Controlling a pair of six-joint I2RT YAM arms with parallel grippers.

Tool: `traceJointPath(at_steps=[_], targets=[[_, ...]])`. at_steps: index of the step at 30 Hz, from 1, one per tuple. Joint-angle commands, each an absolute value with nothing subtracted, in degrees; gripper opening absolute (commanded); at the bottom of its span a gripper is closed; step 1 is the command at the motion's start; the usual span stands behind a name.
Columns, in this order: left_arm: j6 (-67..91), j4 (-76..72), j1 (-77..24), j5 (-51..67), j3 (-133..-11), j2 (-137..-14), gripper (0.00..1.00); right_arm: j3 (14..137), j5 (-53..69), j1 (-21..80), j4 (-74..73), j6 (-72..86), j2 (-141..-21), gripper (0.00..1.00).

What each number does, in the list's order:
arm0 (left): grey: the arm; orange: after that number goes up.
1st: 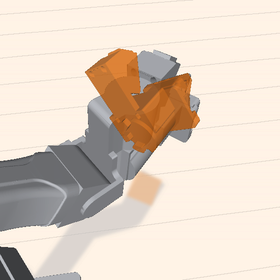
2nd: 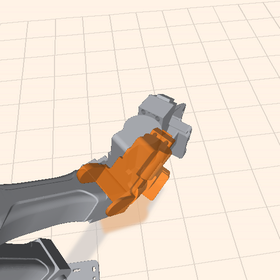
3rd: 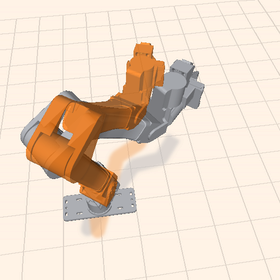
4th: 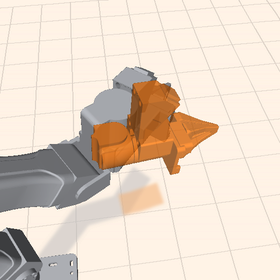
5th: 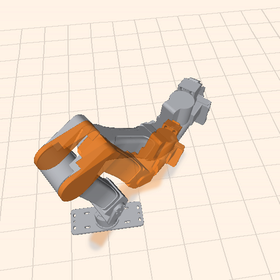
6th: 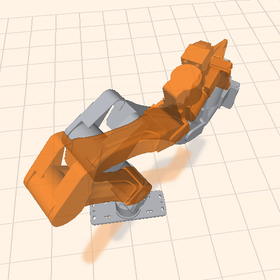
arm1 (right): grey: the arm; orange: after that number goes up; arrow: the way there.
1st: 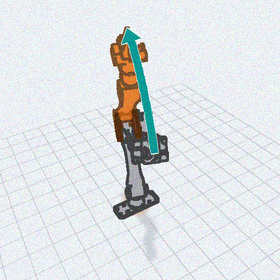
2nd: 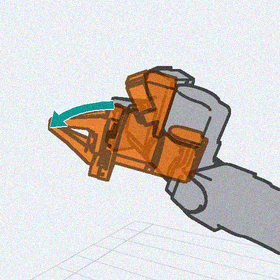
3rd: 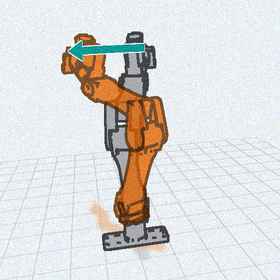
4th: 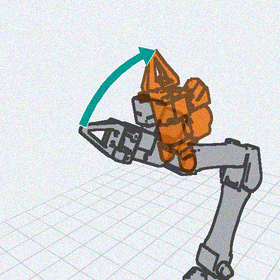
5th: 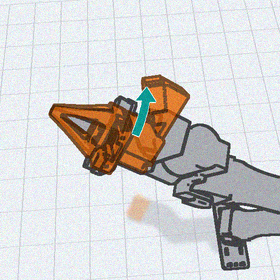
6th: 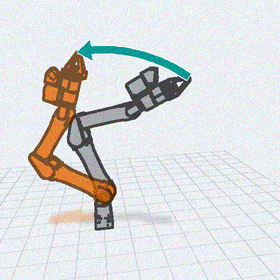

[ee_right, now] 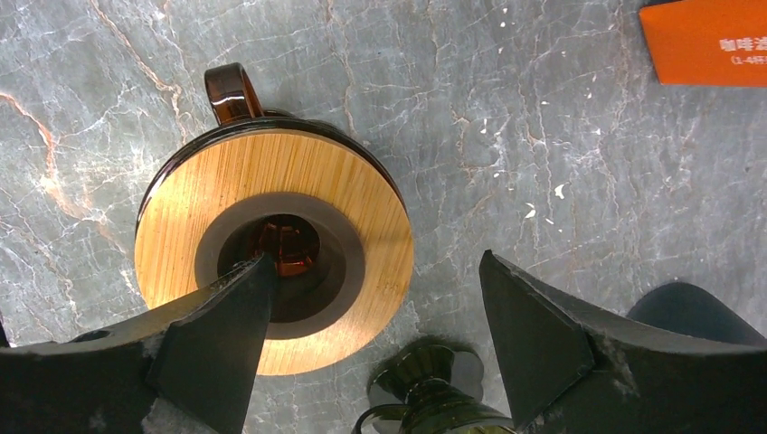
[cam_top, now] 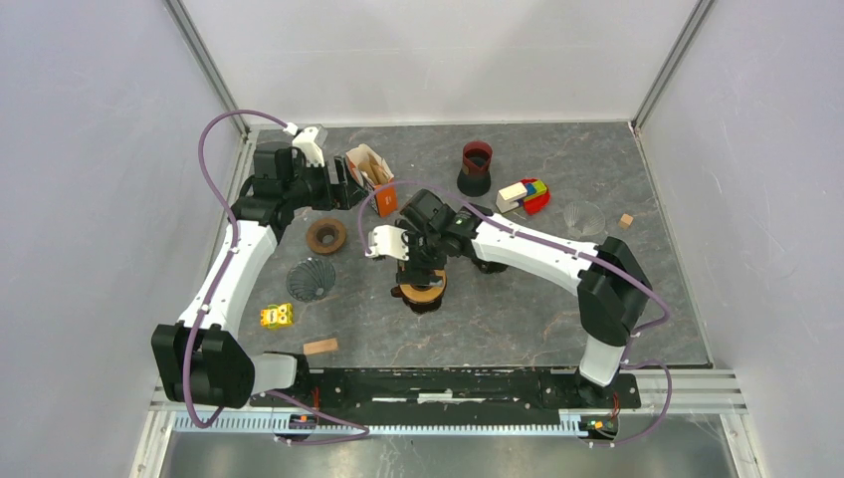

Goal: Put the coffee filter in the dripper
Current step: Place the dripper holder onto the coffee server, then pick up the coffee dripper from the center of the board.

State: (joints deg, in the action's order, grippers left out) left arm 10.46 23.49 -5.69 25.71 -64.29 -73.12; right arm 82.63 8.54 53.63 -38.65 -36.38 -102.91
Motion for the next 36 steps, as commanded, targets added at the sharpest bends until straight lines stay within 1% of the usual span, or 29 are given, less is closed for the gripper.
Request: traceJointPath(at_steps=[1, 6, 8, 9, 10, 15, 17, 19, 21, 24, 29, 33, 36], targets=[[11.0, 21.6, -5.4, 26.6, -64.3, -72.2, 0.87, 85.5, 7.5, 54.0, -38.7, -37.1, -99.4, 0.9], [6.9, 24.7, -5.4, 25.6, -66.7, -73.3, 0.89, 86.4, 8.9, 52.9, -41.2, -36.7, -96.6, 0.9], [4.0, 27.6, -5.4, 25.9, -69.1, -74.6, 0.92, 86.3, 10.0, 51.0, -42.0, -36.0, -94.7, 0.9], [3.2, 29.6, -5.5, 25.6, -70.6, -75.5, 0.96, 86.2, 10.8, 49.7, -42.3, -35.4, -93.7, 0.9], [2.2, 31.1, -5.4, 25.1, -71.9, -76.6, 0.99, 85.9, 11.6, 47.8, -42.2, -34.9, -92.7, 0.9], [0.1, 34.1, -5.5, 24.8, -73.9, -78.3, 1.0, 81.9, 12.8, 36.8, -39.9, -32.1, -86.3, 0.9], [0.1, 34.2, -5.5, 25.4, -73.8, -78.1, 1.0, 79.9, 10.7, 32.9, -39.0, -31.5, -84.2, 0.89], [0.1, 34.2, -5.4, 25.8, -73.7, -77.7, 1.0, 78.3, 9.0, 28.1, -38.8, -30.6, -82.9, 0.86], [0.3, 33.7, -5.4, 26.2, -73.4, -77.2, 0.99, 77.5, 10.3, 21.5, -39.3, -29.3, -82.5, 0.81], [1.5, 30.9, -5.5, 27.1, -71.3, -75.8, 0.97, 77.0, 13.4, 11.0, -40.0, -28.8, -83.0, 0.77], [1.8, 29.1, -5.7, 28.0, -69.5, -74.5, 0.96, 76.9, 15.0, -3.0, -39.9, -29.9, -86.5, 0.72], [2.1, 27.5, -5.6, 28.4, -67.8, -73.3, 0.96, 77.1, 17.5, -11.9, -39.4, -30.2, -91.1, 0.67], [2.4, 26.0, -5.6, 28.8, -66.3, -72.3, 0.96, 76.8, 18.6, -15.6, -38.6, -30.4, -94.1, 0.65]])
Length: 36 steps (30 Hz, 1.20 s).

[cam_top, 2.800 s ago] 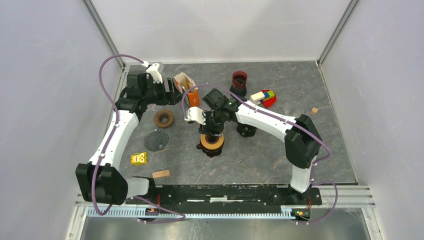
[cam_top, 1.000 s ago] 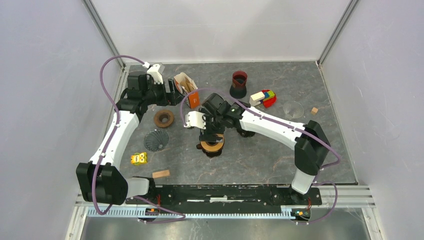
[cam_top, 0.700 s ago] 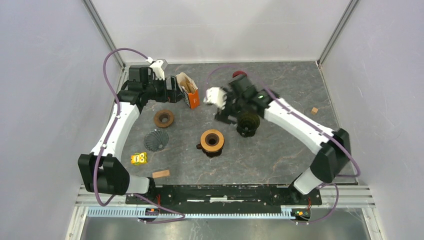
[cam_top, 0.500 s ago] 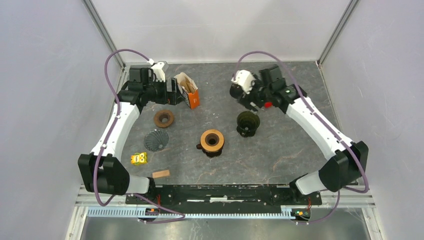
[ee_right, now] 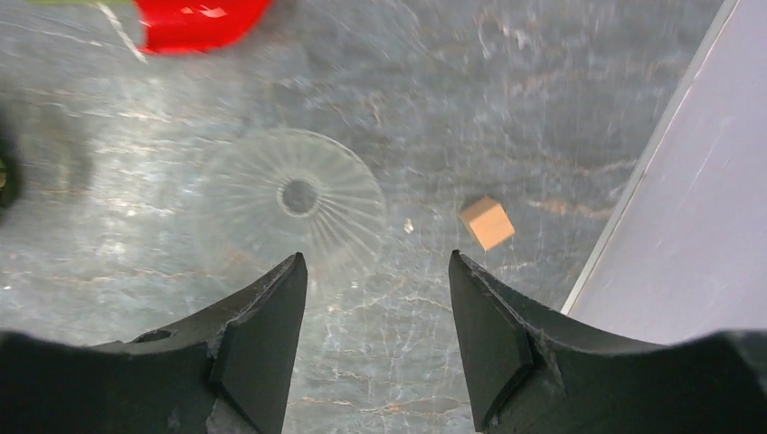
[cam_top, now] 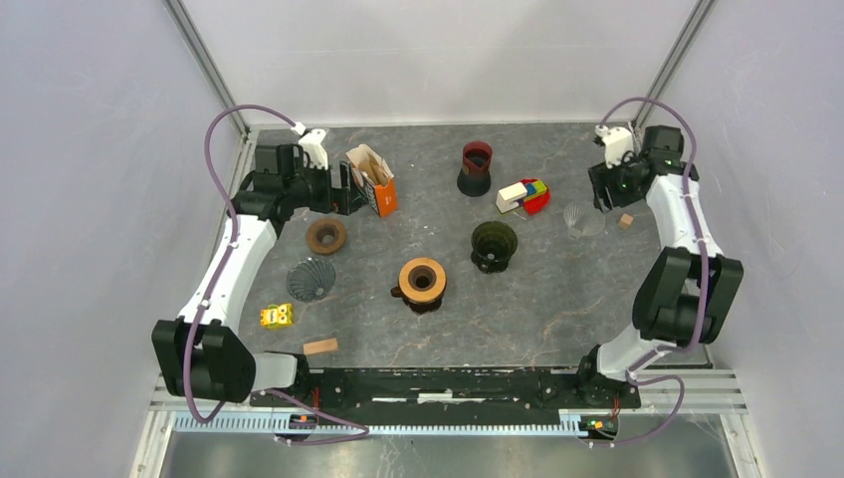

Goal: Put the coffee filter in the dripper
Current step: Pick up the coffee dripper from the center of the board.

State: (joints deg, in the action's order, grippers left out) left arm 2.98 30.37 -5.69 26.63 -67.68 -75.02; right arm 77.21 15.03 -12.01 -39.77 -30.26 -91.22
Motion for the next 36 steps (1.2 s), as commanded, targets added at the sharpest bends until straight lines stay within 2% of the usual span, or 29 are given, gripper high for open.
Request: traceJointPath(at_steps=[1, 7, 17, 20, 26, 28, 36], targets=[[2.4, 25.9, -5.6, 28.7, -66.0, -72.1, 0.96, 76.7, 19.3, -16.2, -38.3, -30.3, -95.0, 0.65], [2.4, 25.8, -5.7, 28.9, -65.7, -72.0, 0.96, 76.3, 22.2, -18.4, -36.9, -28.5, -99.4, 0.63], [2.7, 25.6, -5.7, 28.9, -65.1, -71.5, 0.96, 76.6, 23.9, -18.6, -35.1, -26.6, -104.0, 0.43], [2.7, 25.4, -5.7, 29.0, -65.0, -71.5, 0.96, 76.7, 24.5, -18.6, -35.5, -26.5, -104.5, 0.34], [1.5, 25.4, -5.7, 28.8, -65.3, -71.6, 0.96, 79.4, 27.8, -18.6, -39.2, -27.0, -103.2, 0.06], [0.4, 25.4, -5.8, 28.1, -65.3, -71.7, 0.96, 80.4, 29.0, -18.5, -40.3, -27.1, -101.5, 0.01], [-1.9, 26.8, -5.9, 31.0, -67.5, -72.0, 0.96, 86.0, 35.1, -14.0, -48.6, -30.5, -92.4, 0.0]])
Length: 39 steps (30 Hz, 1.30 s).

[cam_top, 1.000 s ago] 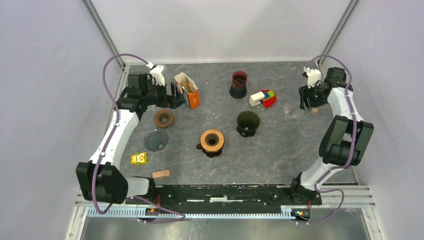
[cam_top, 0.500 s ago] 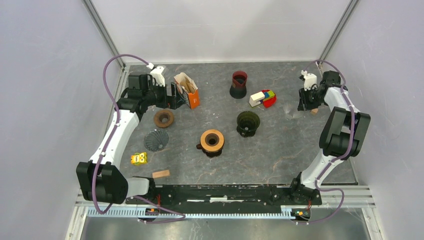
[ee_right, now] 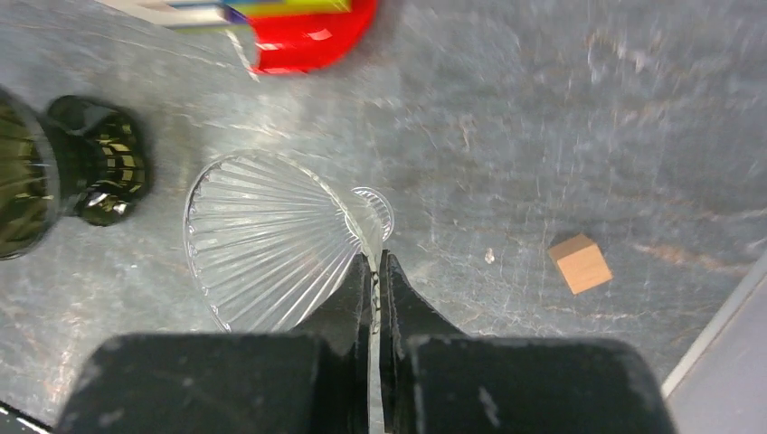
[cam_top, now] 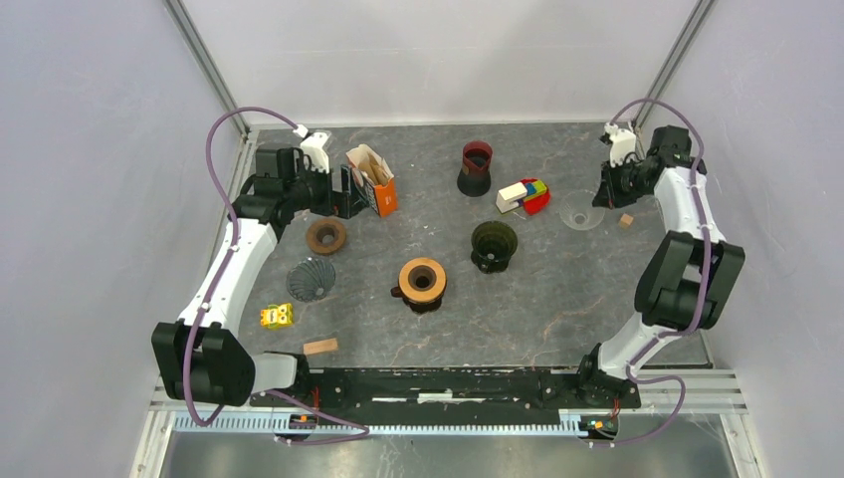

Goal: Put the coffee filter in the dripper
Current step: Pick up the coffee dripper from the center of the board, then place the coffee dripper in the dripper holder.

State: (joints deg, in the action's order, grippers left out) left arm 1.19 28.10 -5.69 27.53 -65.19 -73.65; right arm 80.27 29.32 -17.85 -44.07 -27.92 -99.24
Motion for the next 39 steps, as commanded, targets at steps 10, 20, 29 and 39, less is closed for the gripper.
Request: traceJointPath(at_steps=[10, 20, 29, 39], targets=[[-9.4, 32.9, -11.5, 34.0, -71.1, -71.6, 0.9, 93.4, 38.3, 14.5, -52.7, -32.5, -88.5, 0.0], [-10.6, 37.5, -13.4, 36.9, -71.8, -69.7, 0.86, 96.8, 37.3, 35.2, -54.7, -32.7, -94.9, 0.0], [-5.0, 33.5, -13.4, 22.9, -68.5, -70.2, 0.88, 101.7, 34.2, 41.3, -58.0, -32.4, -101.0, 0.0], [-4.4, 32.6, -13.4, 23.6, -66.3, -69.5, 0.88, 102.4, 35.0, 42.7, -59.3, -32.1, -104.5, 0.0]])
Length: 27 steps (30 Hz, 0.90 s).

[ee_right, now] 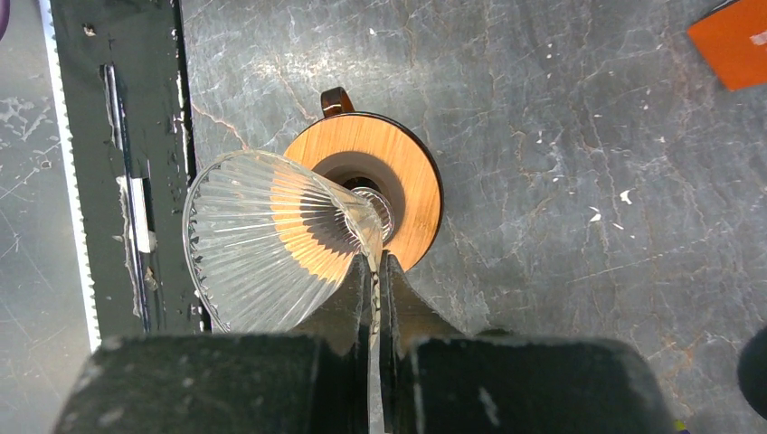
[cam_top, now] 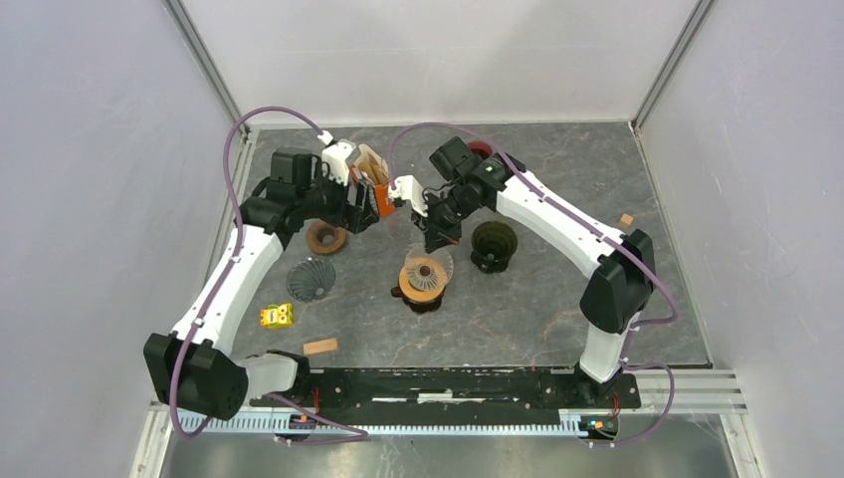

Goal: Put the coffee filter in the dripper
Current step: Place the coffee dripper in the dripper holder.

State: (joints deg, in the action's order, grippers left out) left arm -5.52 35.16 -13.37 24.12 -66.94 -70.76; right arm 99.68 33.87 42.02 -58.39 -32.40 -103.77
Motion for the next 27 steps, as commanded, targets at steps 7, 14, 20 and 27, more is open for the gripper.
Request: traceJointPath(at_steps=[7, 14, 20, 27], targets=[[-4.9, 32.6, -13.4, 26.1, -64.9, -68.8, 0.88, 102.5, 35.6, 43.1, -59.4, -31.9, -106.1, 0.0], [-4.5, 33.2, -13.4, 34.1, -63.5, -68.0, 0.85, 102.1, 35.0, 43.1, -59.0, -31.3, -107.5, 0.0], [-0.7, 33.2, -13.4, 39.3, -62.0, -67.5, 0.72, 103.0, 34.5, 43.1, -58.4, -30.5, -109.0, 0.0], [2.0, 32.7, -16.2, 40.2, -60.0, -68.6, 0.62, 103.5, 34.2, 43.1, -58.2, -30.2, -109.0, 0.01]])
